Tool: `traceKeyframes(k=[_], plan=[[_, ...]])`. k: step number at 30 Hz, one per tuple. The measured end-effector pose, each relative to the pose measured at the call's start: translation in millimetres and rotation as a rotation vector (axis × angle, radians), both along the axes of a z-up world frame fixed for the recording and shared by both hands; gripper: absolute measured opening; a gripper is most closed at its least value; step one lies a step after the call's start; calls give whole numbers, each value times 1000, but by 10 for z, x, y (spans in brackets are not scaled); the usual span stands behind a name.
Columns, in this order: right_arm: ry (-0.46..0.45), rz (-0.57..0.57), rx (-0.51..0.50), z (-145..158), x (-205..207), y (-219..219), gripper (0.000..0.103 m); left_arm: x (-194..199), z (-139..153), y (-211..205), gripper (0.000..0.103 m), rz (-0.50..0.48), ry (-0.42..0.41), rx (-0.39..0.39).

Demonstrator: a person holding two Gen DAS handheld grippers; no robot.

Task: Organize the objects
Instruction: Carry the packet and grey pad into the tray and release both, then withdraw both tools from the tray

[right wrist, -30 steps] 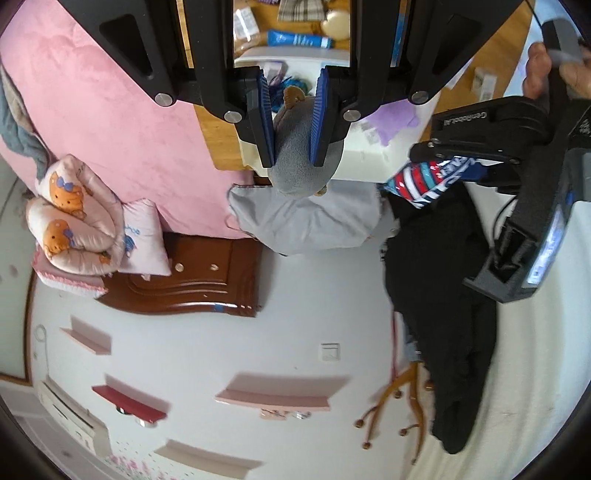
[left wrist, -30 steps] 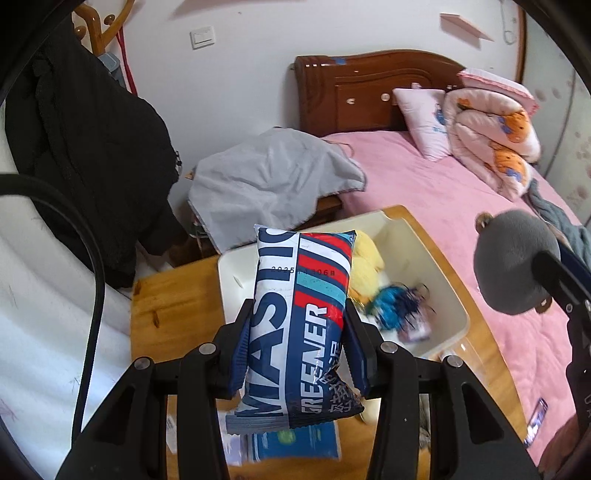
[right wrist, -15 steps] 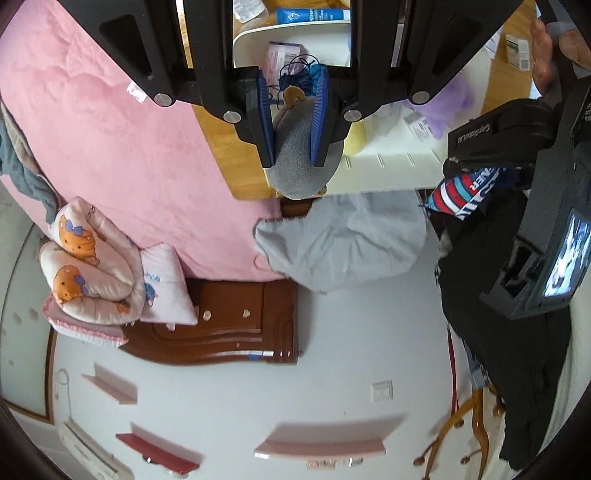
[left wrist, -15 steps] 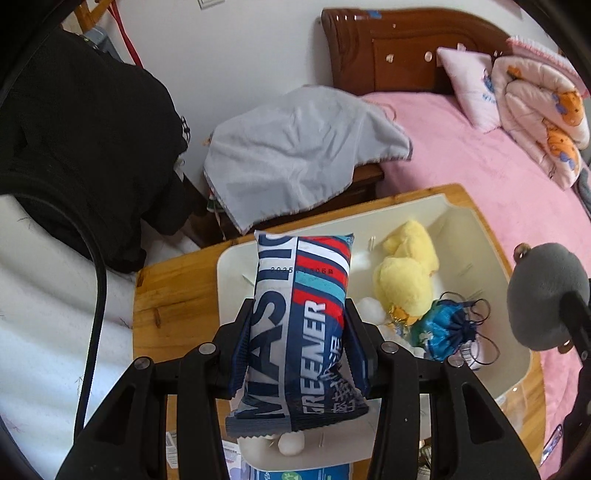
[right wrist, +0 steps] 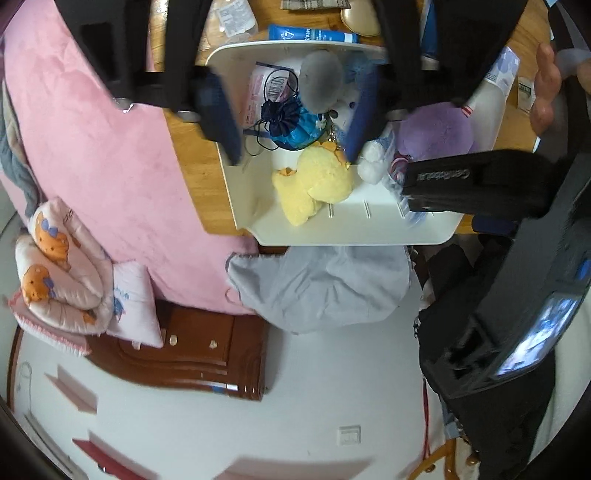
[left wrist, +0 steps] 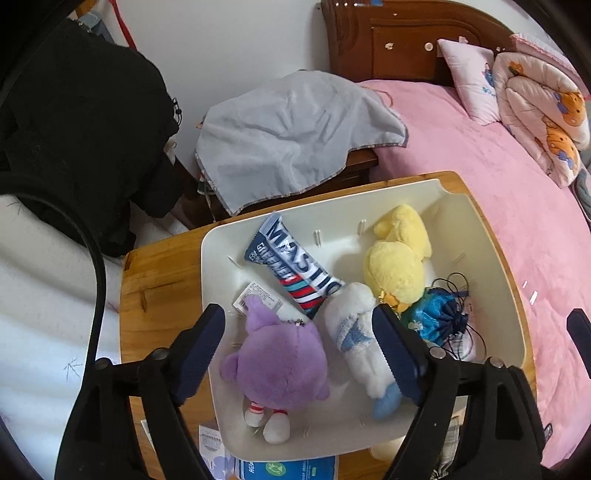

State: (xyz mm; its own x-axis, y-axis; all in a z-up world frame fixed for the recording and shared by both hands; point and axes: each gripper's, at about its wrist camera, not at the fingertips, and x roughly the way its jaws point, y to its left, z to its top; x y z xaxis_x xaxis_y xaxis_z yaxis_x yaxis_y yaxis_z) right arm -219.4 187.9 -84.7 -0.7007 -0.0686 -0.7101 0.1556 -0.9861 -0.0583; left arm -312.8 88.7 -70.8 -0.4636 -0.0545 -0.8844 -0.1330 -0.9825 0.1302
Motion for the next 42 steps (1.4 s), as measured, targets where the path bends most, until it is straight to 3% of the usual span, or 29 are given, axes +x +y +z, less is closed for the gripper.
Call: traceKeyframes(k=[12, 31, 38, 42], plan=[[23, 9, -33, 191, 387, 94, 68, 351, 296, 74, 90, -35, 33, 63], [61, -36, -181, 671, 1109, 462, 68, 1102, 812, 71, 95, -99, 79, 191], [108, -72, -206, 812, 1406, 621, 68, 1488, 832, 145, 96, -154, 65, 248], [137, -92, -196, 850, 1546, 702, 68, 1721, 860, 221, 96, -194, 101, 266]])
